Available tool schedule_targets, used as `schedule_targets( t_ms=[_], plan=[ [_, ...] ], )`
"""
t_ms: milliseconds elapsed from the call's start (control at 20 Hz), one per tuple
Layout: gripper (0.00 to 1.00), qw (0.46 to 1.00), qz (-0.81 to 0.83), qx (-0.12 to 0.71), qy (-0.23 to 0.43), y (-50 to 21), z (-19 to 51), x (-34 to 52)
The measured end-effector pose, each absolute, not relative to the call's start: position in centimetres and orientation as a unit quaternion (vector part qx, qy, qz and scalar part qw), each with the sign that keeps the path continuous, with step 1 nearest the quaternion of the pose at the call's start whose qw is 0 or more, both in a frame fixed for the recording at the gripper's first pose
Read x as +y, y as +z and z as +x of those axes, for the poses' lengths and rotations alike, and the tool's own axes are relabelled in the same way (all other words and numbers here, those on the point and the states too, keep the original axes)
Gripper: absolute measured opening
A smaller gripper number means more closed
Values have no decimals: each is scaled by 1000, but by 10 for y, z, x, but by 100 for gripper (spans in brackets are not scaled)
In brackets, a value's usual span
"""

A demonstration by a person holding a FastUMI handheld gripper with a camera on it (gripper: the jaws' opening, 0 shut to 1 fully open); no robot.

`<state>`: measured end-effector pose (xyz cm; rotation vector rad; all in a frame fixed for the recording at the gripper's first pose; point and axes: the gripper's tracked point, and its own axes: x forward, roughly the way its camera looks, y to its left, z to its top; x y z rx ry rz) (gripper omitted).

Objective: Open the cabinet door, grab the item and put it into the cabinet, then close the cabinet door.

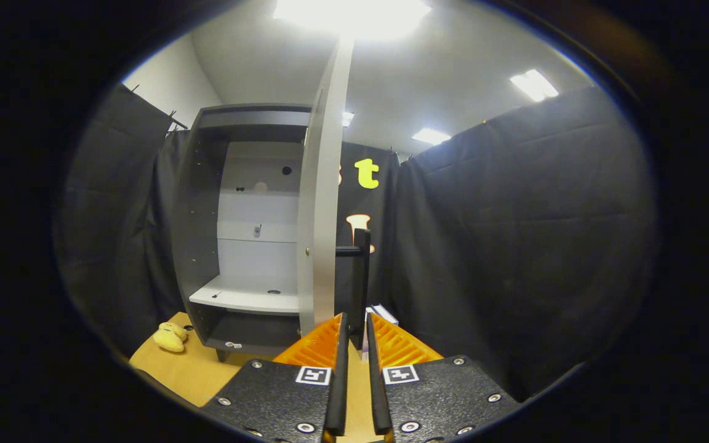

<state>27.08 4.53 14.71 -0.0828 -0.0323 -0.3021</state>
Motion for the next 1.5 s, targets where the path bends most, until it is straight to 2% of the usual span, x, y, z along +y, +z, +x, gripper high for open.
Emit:
schedule_targets(
  t_ms=[50,350,450,1050,1500],
  plan=[
    [25,986,-46,-31,-156,154,261,49],
    [87,991,-13,-80,-105,161,252,112],
    [93,993,-2,-85,-87,154,256,136],
    [93,998,27,-44,18,53,303,278],
    [94,996,45,57,44,-65,322,325]
  ],
)
